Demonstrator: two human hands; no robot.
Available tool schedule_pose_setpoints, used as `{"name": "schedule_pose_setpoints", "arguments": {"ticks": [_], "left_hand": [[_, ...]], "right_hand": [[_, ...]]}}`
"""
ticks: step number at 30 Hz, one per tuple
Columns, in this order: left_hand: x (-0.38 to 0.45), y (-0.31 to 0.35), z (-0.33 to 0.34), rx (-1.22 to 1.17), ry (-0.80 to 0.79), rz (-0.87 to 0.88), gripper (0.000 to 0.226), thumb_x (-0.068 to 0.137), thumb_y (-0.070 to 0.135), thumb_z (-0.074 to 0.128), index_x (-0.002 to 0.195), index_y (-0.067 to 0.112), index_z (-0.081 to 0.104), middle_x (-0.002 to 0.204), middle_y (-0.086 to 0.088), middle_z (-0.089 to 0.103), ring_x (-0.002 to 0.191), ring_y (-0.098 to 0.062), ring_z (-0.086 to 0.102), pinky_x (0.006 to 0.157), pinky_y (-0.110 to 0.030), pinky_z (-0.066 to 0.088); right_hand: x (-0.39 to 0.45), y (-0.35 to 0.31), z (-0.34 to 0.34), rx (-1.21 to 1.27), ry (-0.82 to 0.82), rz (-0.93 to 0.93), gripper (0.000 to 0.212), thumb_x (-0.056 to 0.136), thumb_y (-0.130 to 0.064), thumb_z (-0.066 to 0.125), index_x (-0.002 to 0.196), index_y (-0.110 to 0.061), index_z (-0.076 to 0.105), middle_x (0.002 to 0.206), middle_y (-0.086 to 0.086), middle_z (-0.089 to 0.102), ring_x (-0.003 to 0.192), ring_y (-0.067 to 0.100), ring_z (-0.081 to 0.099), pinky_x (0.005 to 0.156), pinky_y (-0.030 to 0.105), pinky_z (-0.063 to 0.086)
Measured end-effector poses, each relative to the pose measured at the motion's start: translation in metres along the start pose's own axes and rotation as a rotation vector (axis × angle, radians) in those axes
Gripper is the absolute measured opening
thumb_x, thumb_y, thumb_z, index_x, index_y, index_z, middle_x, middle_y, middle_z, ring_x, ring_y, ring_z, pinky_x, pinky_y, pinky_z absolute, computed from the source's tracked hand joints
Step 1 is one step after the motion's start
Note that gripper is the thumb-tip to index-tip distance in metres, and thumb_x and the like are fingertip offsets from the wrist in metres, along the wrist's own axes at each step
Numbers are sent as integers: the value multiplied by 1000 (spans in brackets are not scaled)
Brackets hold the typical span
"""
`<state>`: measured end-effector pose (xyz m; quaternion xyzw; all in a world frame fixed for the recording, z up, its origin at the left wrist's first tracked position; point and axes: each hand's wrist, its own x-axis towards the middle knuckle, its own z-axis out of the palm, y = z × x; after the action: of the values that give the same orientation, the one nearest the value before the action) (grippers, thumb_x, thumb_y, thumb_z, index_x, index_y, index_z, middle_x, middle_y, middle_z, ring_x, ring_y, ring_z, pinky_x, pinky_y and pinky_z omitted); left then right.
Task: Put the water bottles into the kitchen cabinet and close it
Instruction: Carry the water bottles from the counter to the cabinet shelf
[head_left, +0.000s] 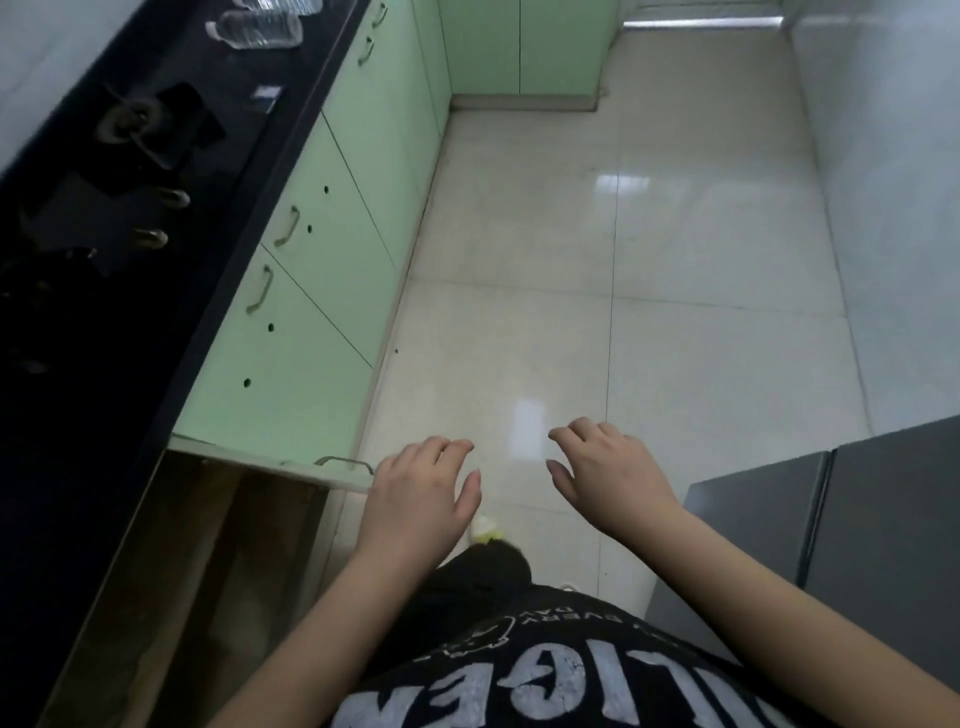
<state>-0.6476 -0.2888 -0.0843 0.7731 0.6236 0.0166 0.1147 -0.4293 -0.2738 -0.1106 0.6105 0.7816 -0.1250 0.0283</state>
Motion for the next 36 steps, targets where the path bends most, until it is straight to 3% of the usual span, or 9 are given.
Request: {"name": "schedule_pose_setpoints", "arguments": {"ticks": [8, 21, 28, 36], "left_hand": [[119, -16, 13, -65, 52, 69, 43, 90, 38, 41, 118, 16, 65, 102, 1, 69, 89, -22, 66, 76, -37, 52], [330, -21, -44, 34, 28, 214, 45, 87, 46, 38, 111, 21, 67, 100, 3, 69, 84, -22, 66, 70, -35, 51], [449, 0, -47, 64, 35, 132, 46, 86, 44, 37, 105, 20, 70, 91, 3, 71, 76, -23, 67, 59, -33, 50], [567, 2, -71, 78, 13, 26, 46, 88, 44, 36, 112, 19, 67, 96, 2, 71, 83, -22, 67, 65, -35, 50]], "right_hand": [[97, 39, -20, -21, 19, -21, 30, 92, -36, 56, 112, -15, 64, 102, 4, 65, 84, 29, 63, 68, 38, 50], [248, 114, -84, 54, 186, 111, 28, 86, -30, 67, 110, -15, 67, 97, 3, 66, 79, 27, 65, 64, 36, 50], [352, 180, -106, 49, 222, 99, 27, 83, -26, 72, 106, -12, 69, 91, 6, 66, 74, 29, 64, 61, 35, 49], [477, 241, -149, 102, 185, 24, 28, 84, -27, 71, 108, -13, 69, 97, 5, 67, 78, 27, 66, 63, 33, 49]]}}
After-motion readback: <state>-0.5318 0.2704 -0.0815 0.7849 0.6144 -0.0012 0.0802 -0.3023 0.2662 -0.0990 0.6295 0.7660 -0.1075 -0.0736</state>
